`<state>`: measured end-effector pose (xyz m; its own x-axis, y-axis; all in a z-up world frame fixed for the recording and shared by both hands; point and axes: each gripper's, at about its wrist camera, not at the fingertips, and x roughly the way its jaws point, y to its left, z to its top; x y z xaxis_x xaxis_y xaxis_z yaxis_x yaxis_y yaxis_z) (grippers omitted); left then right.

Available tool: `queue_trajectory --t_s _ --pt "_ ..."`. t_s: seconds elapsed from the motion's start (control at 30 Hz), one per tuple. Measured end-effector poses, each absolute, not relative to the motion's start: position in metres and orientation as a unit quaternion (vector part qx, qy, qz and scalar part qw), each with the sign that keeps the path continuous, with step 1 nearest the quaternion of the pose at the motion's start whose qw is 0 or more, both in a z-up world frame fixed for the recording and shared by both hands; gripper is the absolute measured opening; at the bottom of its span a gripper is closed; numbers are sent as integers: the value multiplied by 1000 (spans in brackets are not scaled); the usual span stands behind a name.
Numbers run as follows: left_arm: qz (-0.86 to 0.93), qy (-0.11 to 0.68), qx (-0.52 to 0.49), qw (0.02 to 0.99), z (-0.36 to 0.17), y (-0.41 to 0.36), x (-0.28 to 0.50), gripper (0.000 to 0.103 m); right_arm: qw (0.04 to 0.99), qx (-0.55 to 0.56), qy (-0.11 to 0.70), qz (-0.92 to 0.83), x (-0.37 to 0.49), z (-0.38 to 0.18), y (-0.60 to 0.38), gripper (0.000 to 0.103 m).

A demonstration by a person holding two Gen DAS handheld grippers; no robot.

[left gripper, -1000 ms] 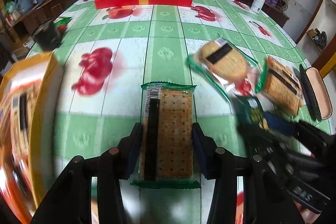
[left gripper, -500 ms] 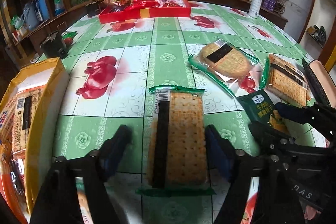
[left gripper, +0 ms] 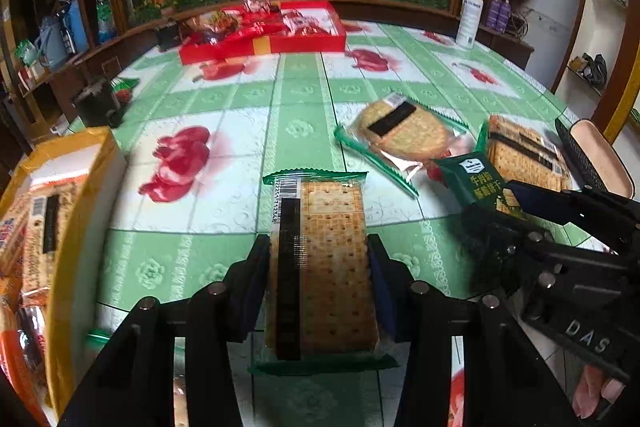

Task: Organize snacks
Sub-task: 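Grasp a clear cracker pack with left tool while right holds green bag, then carry both held packs toward the yellow tray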

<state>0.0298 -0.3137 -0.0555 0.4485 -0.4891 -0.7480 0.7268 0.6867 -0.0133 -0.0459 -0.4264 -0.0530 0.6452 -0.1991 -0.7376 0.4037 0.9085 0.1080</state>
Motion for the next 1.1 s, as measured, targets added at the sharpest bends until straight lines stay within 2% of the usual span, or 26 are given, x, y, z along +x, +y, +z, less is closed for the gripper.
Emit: queue_trajectory --t_s 0.3,1.1 --pt "-362 324 163 859 -42 -310 17 46 900 143 378 -163 -45 -51 -427 48" --pt "-357 297 175 868 -35 -311 10 46 898 162 372 -172 -49 -52 -437 48"
